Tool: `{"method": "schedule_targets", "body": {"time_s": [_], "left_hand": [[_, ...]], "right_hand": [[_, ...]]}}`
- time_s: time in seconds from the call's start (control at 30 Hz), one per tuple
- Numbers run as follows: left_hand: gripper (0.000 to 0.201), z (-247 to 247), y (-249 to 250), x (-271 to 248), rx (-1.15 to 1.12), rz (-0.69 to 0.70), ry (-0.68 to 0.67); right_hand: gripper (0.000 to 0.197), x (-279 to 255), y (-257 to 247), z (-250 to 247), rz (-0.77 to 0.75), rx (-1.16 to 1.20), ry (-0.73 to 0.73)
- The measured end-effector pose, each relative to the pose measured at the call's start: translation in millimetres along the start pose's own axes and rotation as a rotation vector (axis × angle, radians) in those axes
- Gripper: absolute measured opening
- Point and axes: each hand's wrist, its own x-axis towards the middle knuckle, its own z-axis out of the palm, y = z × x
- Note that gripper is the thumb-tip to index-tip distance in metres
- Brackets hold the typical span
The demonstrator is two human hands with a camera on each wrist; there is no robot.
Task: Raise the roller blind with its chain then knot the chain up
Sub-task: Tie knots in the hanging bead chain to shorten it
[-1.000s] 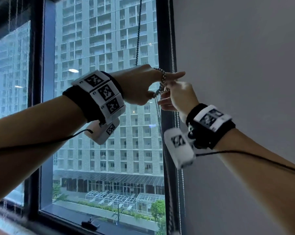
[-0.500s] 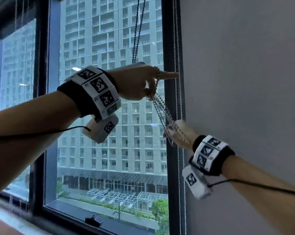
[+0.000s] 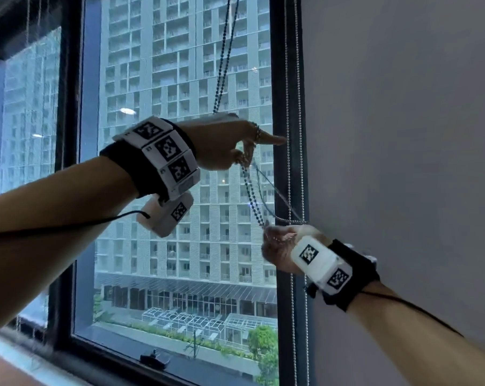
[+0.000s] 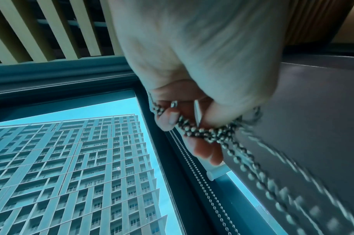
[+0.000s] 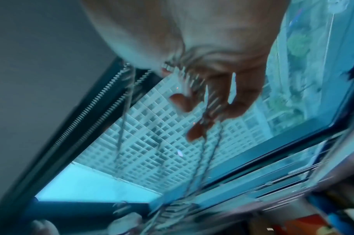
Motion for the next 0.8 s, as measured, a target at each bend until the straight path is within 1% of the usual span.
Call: {"method": "schedule_targets", "body": {"time_s": [0.03,0.07,0.1,0.13,0.17,0.2,0.23,0.27,0.3,0.33,0.37,0.4,0.47,0.53,0.57,0.6,0.63,0.67,0.73,0.8], "left_hand": [[0.072,-0.7,-1.9,-1.4,-0.021,-0.012,-0.021],[0.074,-1.5,-4.3,-2.6,-0.047,-0.024,-0.035],[0.075,-3.4,-6.1,-3.5,-0.064,-0.033,-0.043],[0.075,-4.2,-8.2,-4.2,-0.072,-0.037,-0.049],[0.075,-4.6,-8.4,-4.5,-0.079,-0.033,-0.055],[0.076,-3.9,-9.2,-4.4,-0.083,-0.030,-0.055],[0.076,-2.9,-8.7,-4.6,-0.088,-0.031,-0.052],[0.076,-1.6,-7.6,-4.2,-0.089,-0.032,-0.047],[0.076,-0.2,-6.7,-3.5,-0.083,-0.037,-0.037],[0.075,0.7,-6.6,-3.3,-0.069,-0.041,-0.027],[0.074,1.8,-7.7,-3.5,-0.058,-0.046,-0.026],[0.073,2.8,-9.1,-3.7,-0.048,-0.044,-0.029],[0.072,4.9,-12.9,-4.7,-0.038,-0.047,-0.034],[0.071,4.7,-14.8,-6.7,-0.042,-0.070,-0.028],[0.070,3.7,-16.0,-7.8,-0.034,-0.077,-0.018],[0.068,2.5,-16.7,-8.5,-0.020,-0.077,-0.003],[0.067,1.7,-16.6,-7.5,-0.004,-0.066,0.012],[0.065,0.8,-15.3,-6.1,0.006,-0.047,0.026],[0.063,-0.4,-11.0,-1.0,0.024,-0.009,0.050],[0.056,-2.8,-10.1,4.5,0.034,0.003,0.066]], "right_hand": [[0.078,6.3,-6.0,-4.5,-0.081,0.079,0.064],[0.080,10.1,-10.0,-10.5,-0.112,0.119,0.080],[0.073,8.9,-13.4,-9.5,-0.092,0.061,0.089],[0.058,6.2,-15.0,-4.4,-0.027,-0.157,0.102],[0.043,1.8,-13.7,3.9,0.077,-0.450,0.084],[0.031,-2.6,-13.4,14.2,0.179,-0.786,0.061],[0.021,-7.2,-12.6,25.1,0.237,-1.133,0.051],[0.022,-8.1,-13.4,32.3,0.229,-1.438,0.069],[0.034,-9.6,-15.7,40.7,0.180,-1.680,0.076],[0.043,-12.2,-19.7,48.7,0.138,-1.815,0.056],[0.046,-15.9,-26.1,57.4,0.124,-1.841,-0.004],[0.049,-19.0,-35.4,63.4,0.144,-1.789,-0.083],[0.060,-25.2,-56.9,67.3,0.167,-1.545,-0.270],[0.069,-30.4,-70.1,65.0,0.135,-1.229,-0.469],[0.072,-32.1,-73.4,65.1,0.113,-1.088,-0.543],[0.075,-33.7,-73.3,67.5,0.080,-0.982,-0.575],[0.075,-35.2,-71.1,72.0,0.027,-0.922,-0.573],[0.071,-34.3,-67.5,78.3,-0.058,-0.899,-0.546],[0.048,-34.7,-57.9,95.3,-0.213,-0.877,-0.507],[0.028,-39.9,-49.1,113.1,-0.273,-0.848,-0.479]]}}
